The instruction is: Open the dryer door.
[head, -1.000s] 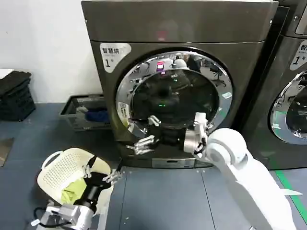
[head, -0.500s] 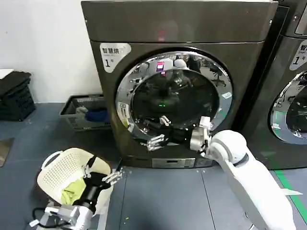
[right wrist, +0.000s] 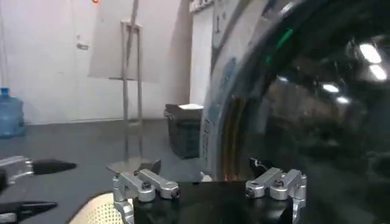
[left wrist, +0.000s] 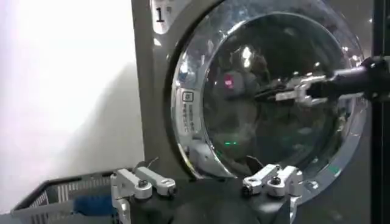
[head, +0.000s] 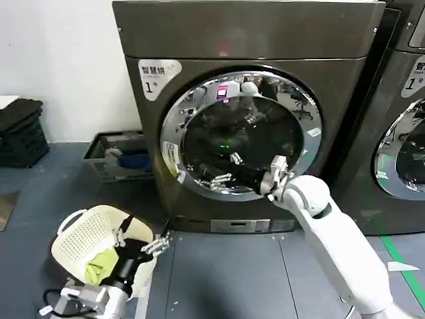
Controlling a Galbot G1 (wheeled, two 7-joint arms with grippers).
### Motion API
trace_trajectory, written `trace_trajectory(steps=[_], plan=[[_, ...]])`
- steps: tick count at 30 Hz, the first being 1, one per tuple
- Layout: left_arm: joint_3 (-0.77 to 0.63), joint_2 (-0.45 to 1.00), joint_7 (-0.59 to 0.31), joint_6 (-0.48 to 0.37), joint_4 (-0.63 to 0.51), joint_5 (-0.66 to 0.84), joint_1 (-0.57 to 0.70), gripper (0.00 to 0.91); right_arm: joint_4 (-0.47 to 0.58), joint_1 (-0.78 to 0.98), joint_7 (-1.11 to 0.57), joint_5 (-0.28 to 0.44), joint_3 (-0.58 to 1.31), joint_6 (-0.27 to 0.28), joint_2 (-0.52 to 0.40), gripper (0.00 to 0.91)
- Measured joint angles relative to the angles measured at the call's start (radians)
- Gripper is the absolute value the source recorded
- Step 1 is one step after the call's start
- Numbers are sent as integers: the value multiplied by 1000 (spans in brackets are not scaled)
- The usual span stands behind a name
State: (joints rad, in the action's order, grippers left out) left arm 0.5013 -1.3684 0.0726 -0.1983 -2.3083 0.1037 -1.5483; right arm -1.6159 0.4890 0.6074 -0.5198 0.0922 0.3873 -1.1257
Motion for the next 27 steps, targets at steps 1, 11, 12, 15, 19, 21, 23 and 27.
trace_trajectory(steps=[1,11,12,15,19,21,23,27], plan=[[0,0,0,0,0,0,-1,907,8,-5,0,0,-5,0,-2,907],[0,-3,0,1,-4,0,-4,907,66,-56,0,-7,-54,-1,-30,907],[-1,-4,0,1,-4,0,-5,907,71,-59,-1,-7,-58,0,-33,907],[-1,-5,0,2,-4,-1,-5,907,86,-70,-3,-7,-70,0,-46,907],[-1,-6,0,3,-4,-1,-5,907,102,-83,-4,-7,-80,0,-58,907],[-1,-6,0,3,-5,-1,-6,907,116,-92,-4,-7,-87,0,-65,907],[-1,-6,1,3,-7,-1,-6,907,126,-99,-4,-7,-93,1,-73,907],[-1,-7,2,4,-9,-1,-7,907,146,-113,-4,-7,-103,1,-85,907]])
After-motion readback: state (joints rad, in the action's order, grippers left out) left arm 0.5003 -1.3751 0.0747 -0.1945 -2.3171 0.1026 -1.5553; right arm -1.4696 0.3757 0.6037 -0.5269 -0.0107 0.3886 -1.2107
